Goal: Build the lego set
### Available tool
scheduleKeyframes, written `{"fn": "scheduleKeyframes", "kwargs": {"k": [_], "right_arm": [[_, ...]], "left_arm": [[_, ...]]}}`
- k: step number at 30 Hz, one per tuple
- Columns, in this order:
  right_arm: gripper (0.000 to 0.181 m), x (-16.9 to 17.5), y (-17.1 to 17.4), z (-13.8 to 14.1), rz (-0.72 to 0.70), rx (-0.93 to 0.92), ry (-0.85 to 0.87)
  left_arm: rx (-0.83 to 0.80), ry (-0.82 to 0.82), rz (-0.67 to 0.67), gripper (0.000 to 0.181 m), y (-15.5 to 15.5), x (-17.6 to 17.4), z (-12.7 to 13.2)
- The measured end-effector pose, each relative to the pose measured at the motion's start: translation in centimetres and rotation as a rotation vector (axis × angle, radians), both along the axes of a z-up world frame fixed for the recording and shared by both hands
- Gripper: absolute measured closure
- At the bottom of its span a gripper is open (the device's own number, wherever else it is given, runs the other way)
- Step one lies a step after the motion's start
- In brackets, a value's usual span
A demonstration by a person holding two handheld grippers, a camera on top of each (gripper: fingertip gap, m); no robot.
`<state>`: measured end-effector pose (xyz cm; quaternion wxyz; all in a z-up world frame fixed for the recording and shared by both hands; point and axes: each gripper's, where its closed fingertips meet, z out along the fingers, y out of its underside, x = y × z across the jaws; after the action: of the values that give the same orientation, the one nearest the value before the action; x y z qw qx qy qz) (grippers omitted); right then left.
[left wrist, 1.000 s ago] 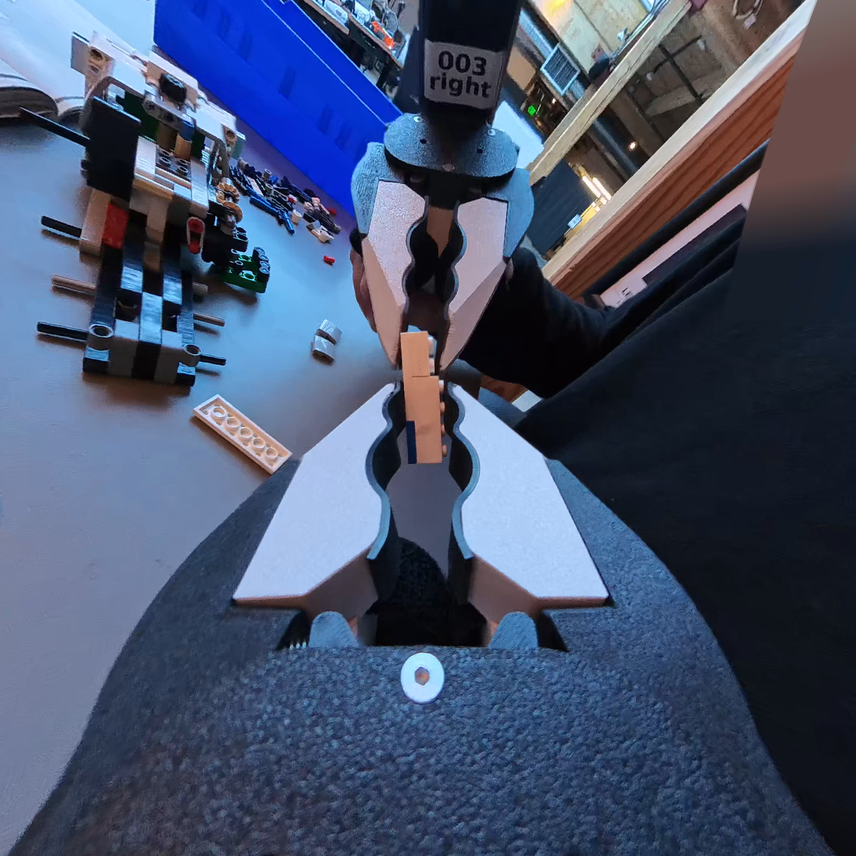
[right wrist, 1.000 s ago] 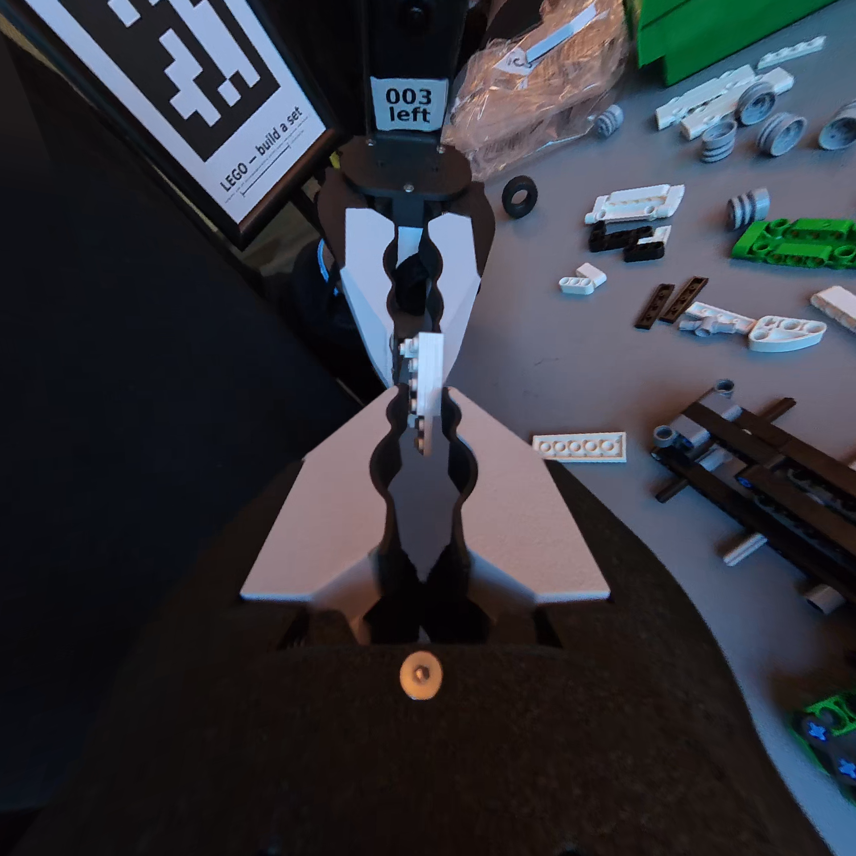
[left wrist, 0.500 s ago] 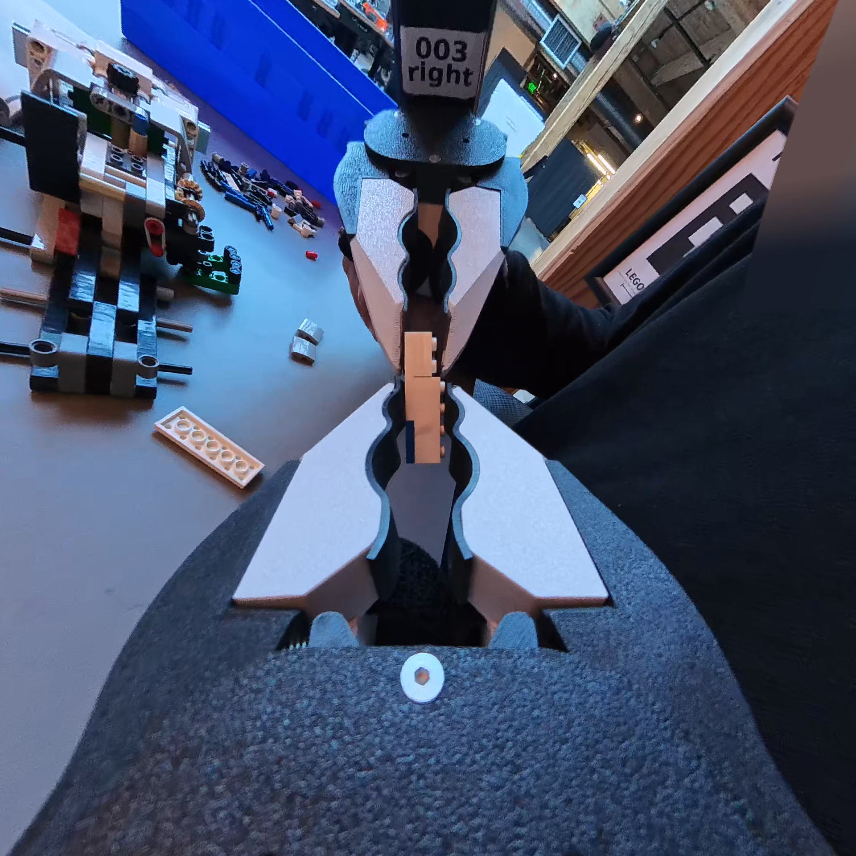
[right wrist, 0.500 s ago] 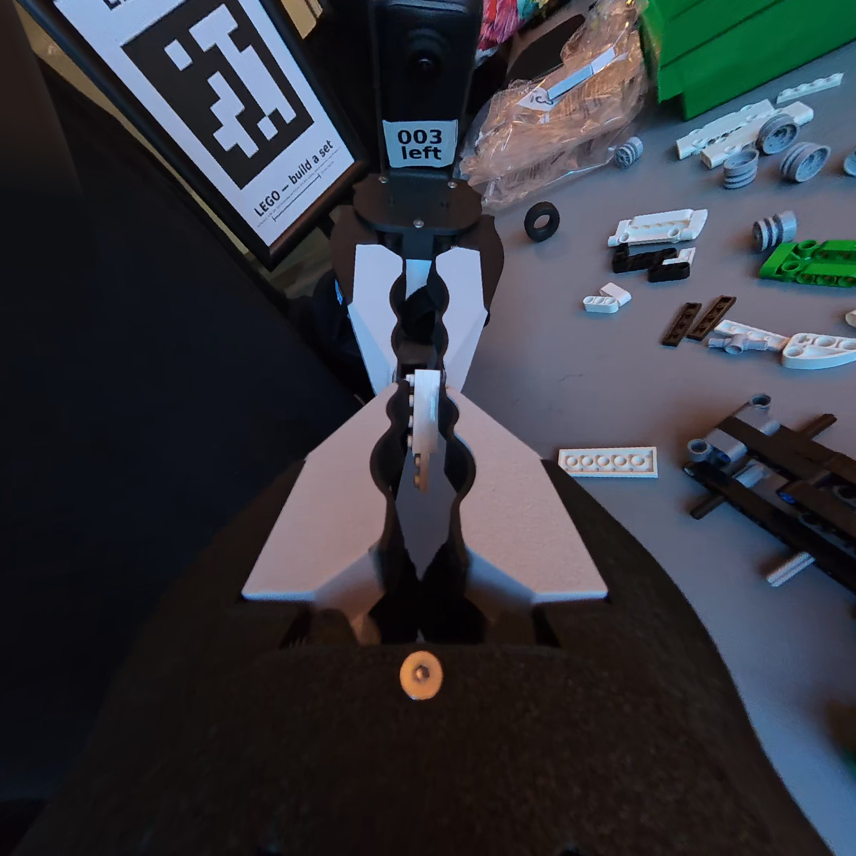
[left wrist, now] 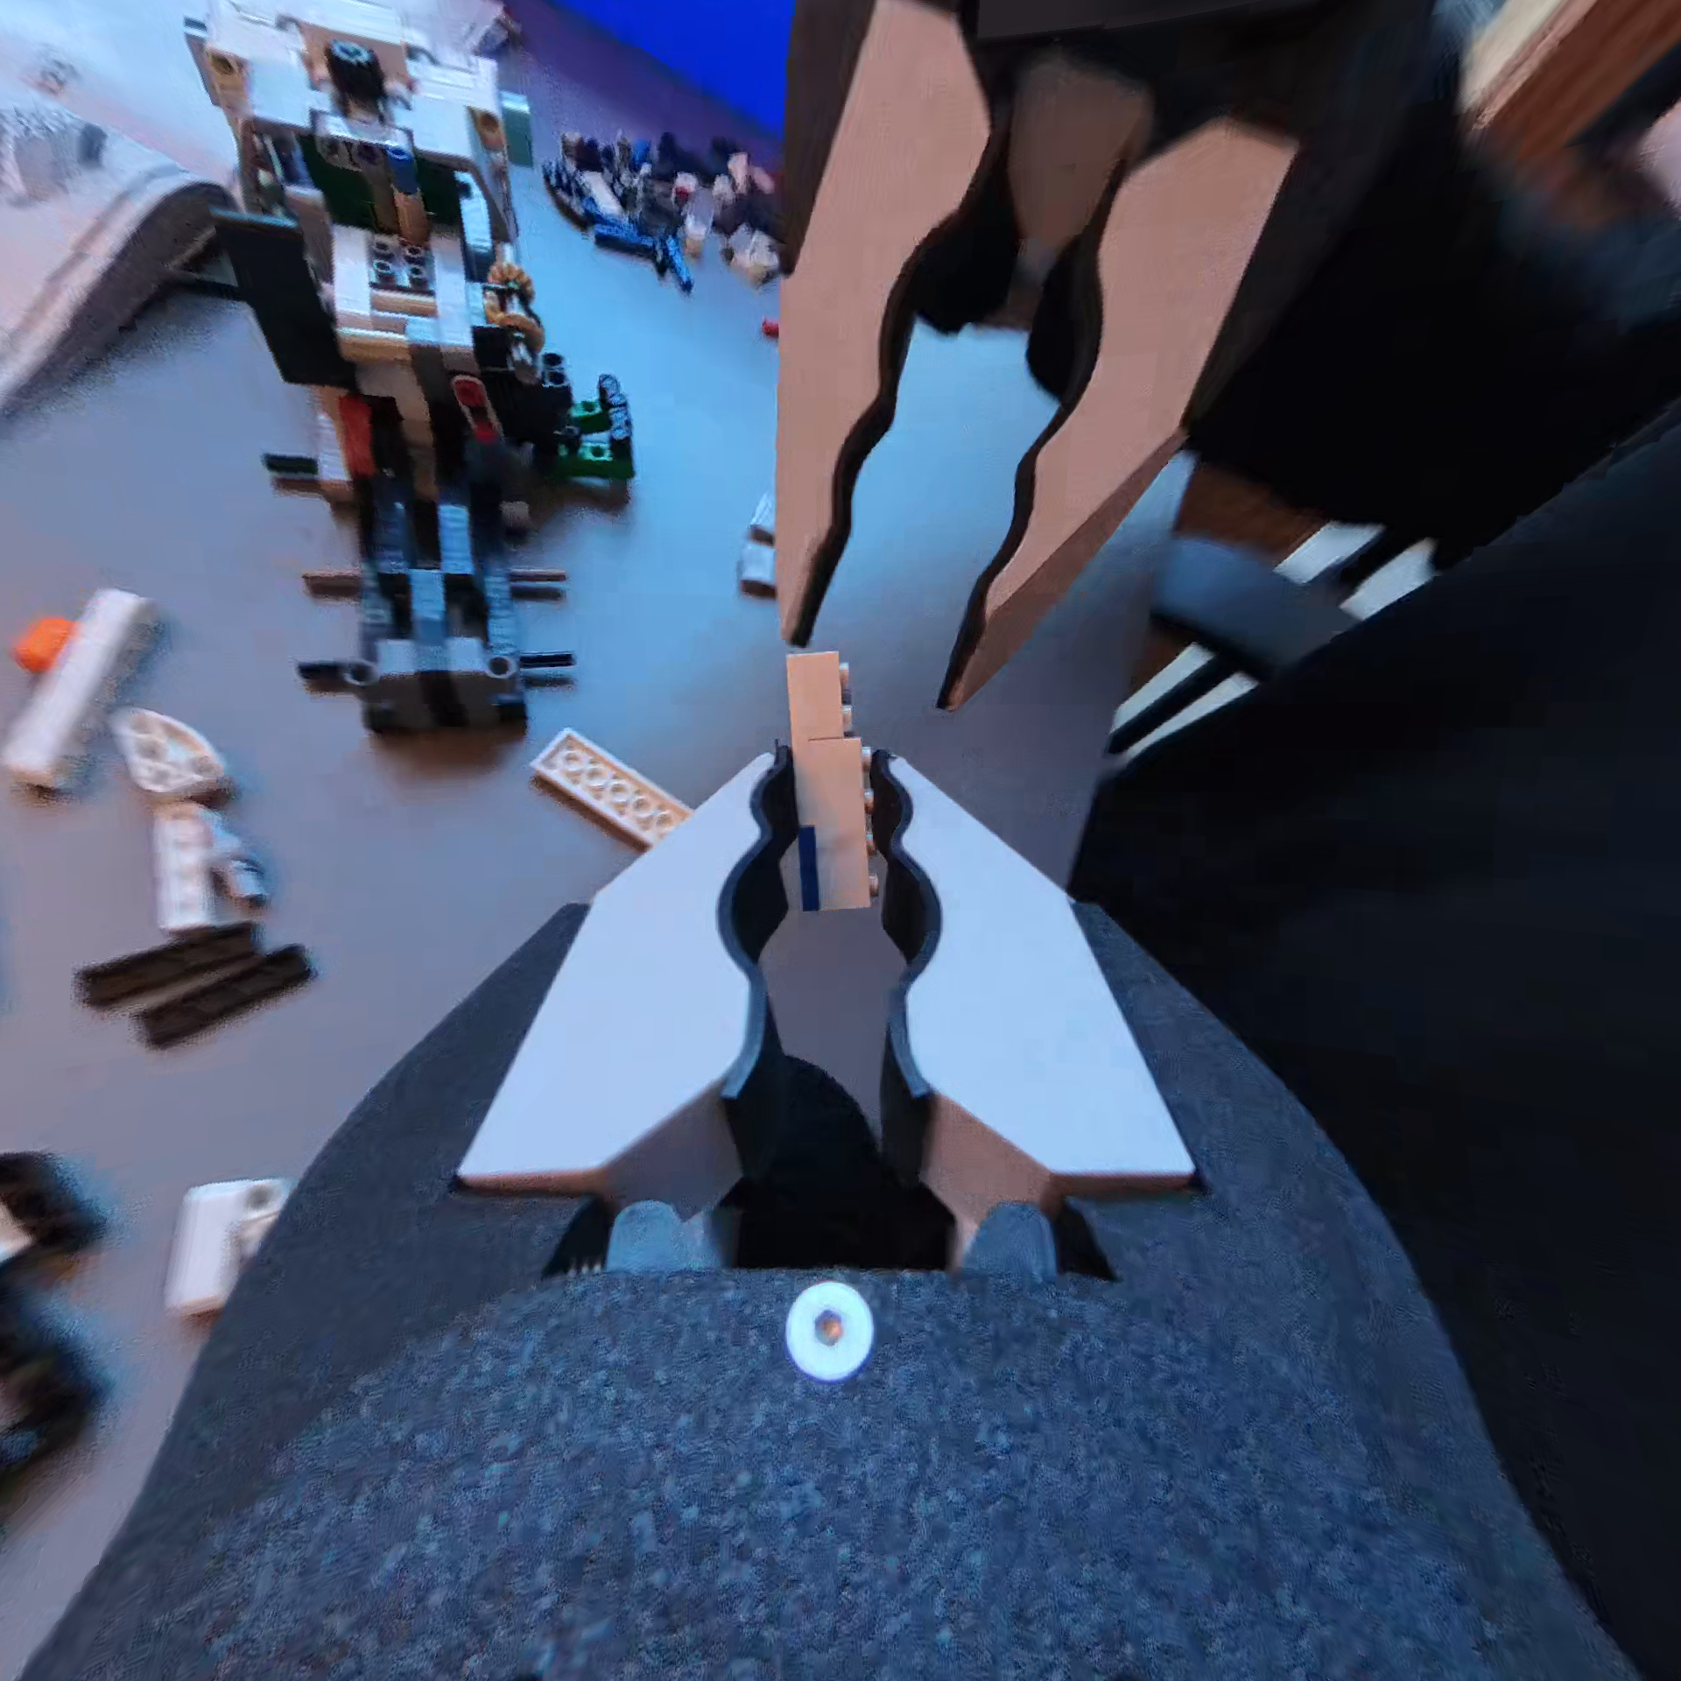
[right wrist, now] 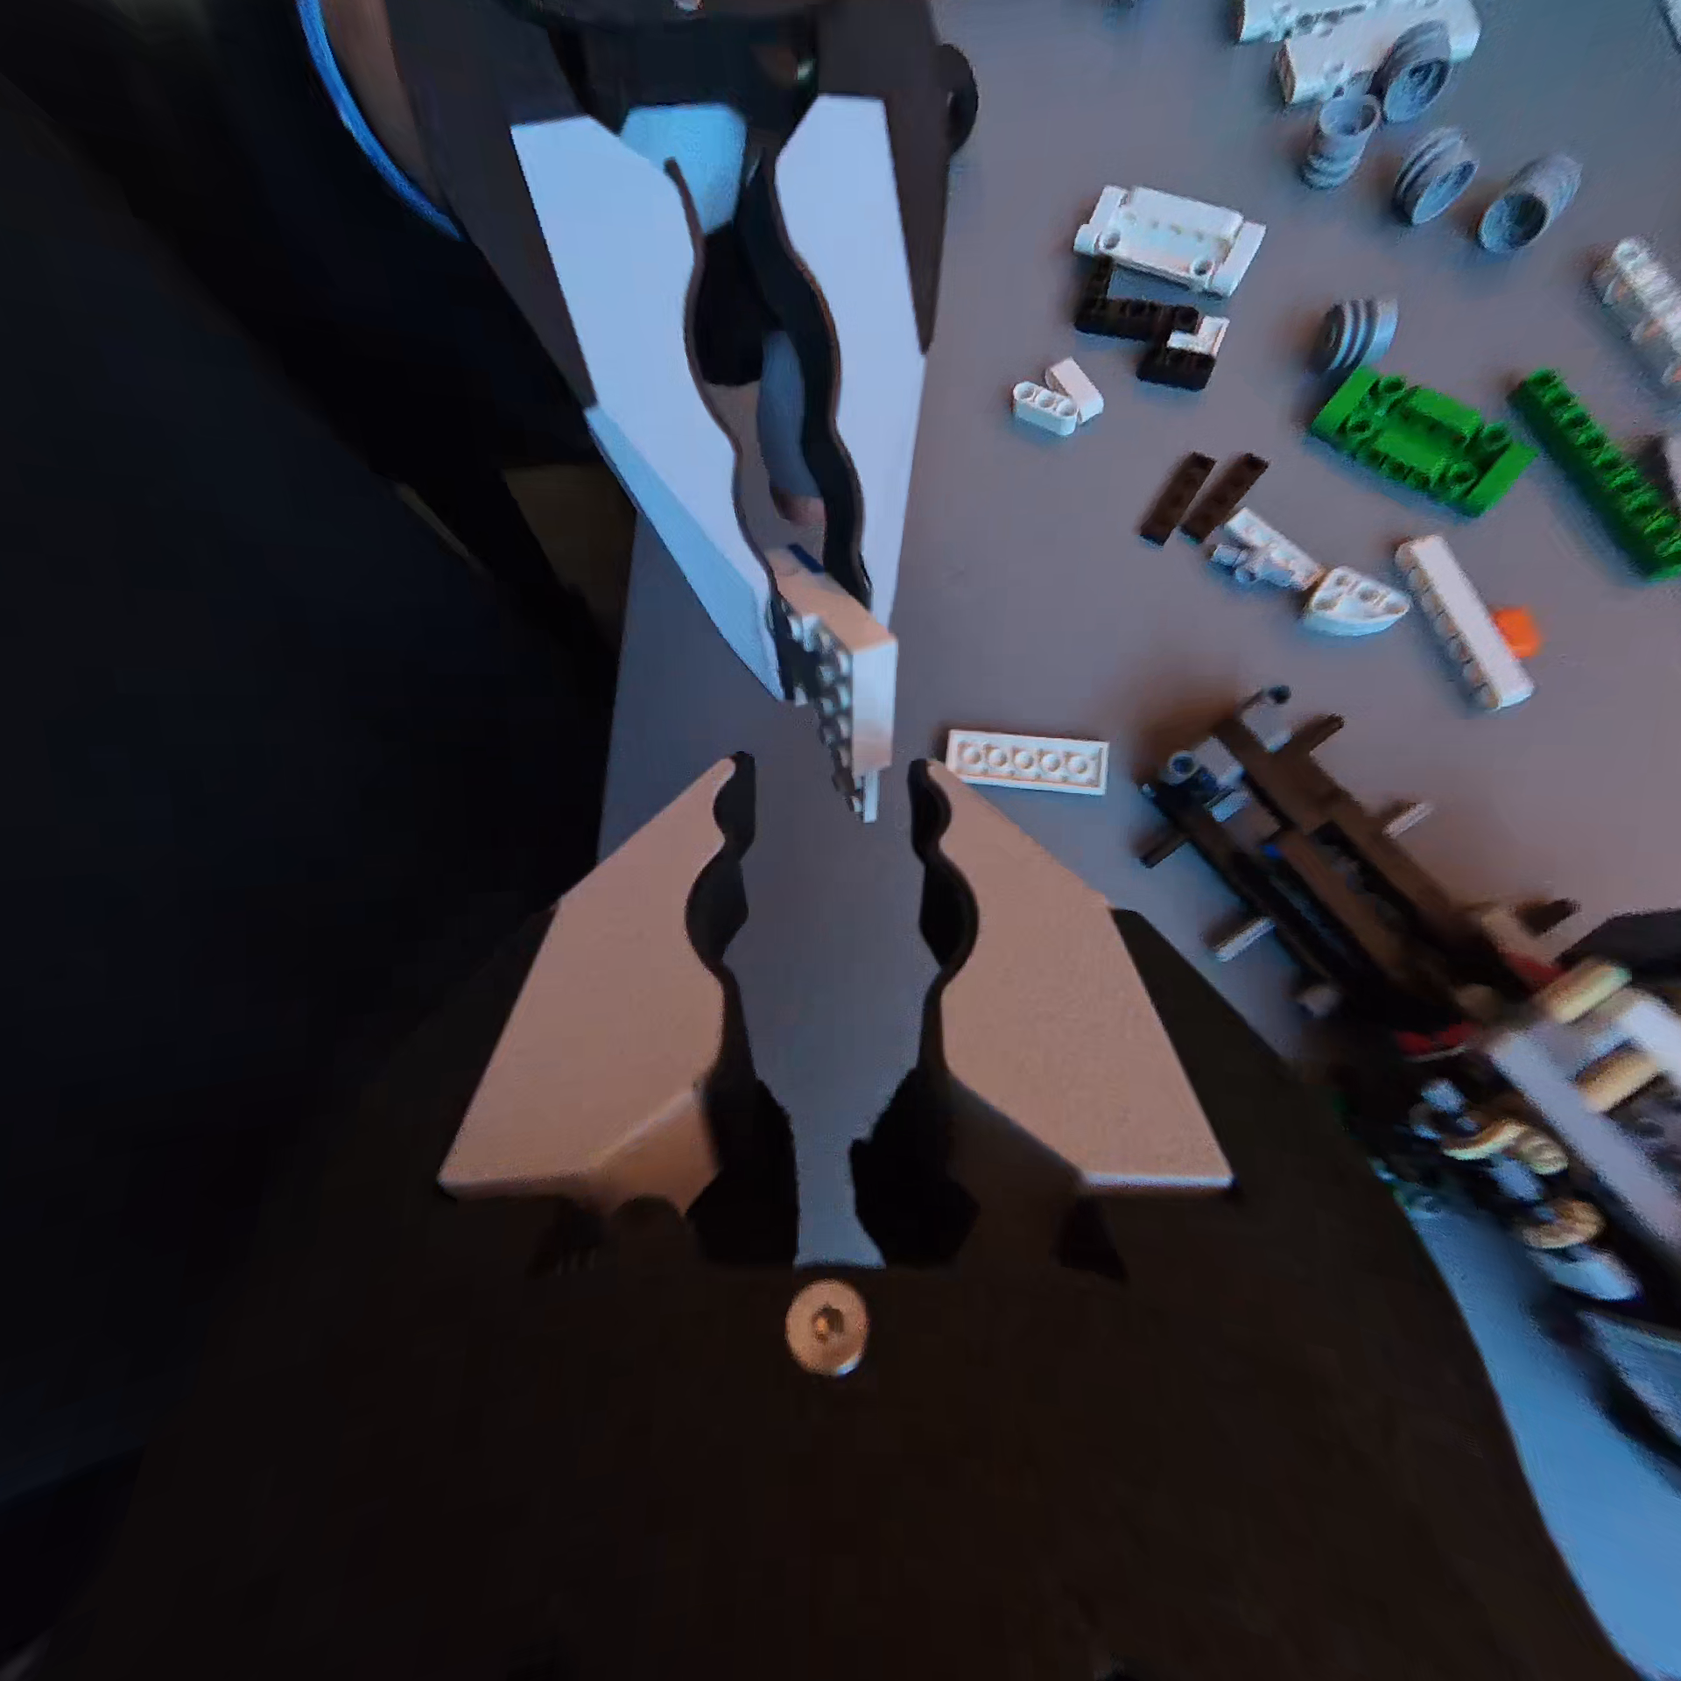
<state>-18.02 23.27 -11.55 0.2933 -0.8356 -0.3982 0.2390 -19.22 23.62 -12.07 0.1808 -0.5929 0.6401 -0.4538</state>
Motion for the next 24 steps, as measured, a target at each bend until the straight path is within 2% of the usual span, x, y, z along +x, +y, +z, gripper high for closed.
{"fn": "scheduleKeyframes", "kwargs": {"k": [5,8,11,15,24], "right_arm": [[0.153,0.7,1.0,-0.6,0.089,0.098,-0.290],[0.160,0.9,1.1,-1.2,0.170,0.171,-0.423],[0.169,0.6,1.2,-1.4,0.234,0.243,-0.464],[0.169,0.2,1.8,-0.9,0.252,0.377,-0.450],[0.170,-0.1,2.0,-0.8,0.261,0.473,-0.490]], "left_arm": [[0.492,0.112,-0.059,0.167,1.0,0.3,-0.8],[0.655,0.135,-0.101,0.167,0.8,0.6,-0.8],[0.761,0.120,-0.101,0.167,0.8,0.9,-0.5],[0.872,0.083,-0.066,0.167,1.0,1.1,0.1],[0.921,0.053,-0.023,0.167,0.9,1.1,0.3]]}}
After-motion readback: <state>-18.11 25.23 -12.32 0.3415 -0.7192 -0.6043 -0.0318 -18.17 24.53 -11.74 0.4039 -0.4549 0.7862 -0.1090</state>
